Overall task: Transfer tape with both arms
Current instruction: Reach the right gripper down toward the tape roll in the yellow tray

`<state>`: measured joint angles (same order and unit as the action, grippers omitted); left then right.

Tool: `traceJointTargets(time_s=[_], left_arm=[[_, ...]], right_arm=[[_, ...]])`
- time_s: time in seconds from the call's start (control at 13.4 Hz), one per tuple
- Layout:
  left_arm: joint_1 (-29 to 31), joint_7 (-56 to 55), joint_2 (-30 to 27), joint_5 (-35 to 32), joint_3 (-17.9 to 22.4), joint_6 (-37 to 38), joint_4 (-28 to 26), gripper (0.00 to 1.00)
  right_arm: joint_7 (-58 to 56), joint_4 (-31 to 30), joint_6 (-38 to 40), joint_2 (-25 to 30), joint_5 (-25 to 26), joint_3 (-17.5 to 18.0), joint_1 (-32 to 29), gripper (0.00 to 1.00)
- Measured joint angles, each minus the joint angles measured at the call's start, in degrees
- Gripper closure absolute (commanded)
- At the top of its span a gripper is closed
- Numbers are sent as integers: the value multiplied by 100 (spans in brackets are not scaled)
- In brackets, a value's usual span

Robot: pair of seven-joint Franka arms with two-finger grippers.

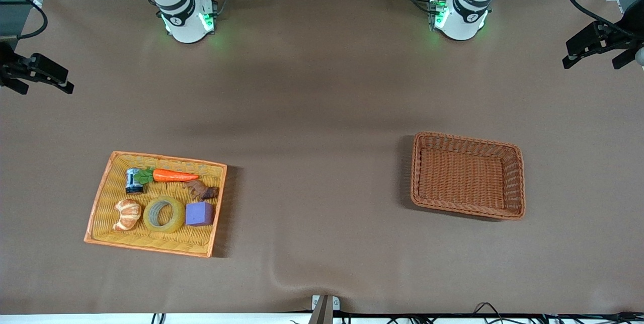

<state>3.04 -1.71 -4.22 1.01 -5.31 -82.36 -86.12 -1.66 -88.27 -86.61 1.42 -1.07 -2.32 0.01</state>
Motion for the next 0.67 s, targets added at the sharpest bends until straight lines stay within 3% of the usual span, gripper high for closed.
traceJointTargets(time_s=[0.67], left_arm=[[2,0,10,0,84,1,-1,0]], right_arm=[[0,0,0,0,2,0,0,0]])
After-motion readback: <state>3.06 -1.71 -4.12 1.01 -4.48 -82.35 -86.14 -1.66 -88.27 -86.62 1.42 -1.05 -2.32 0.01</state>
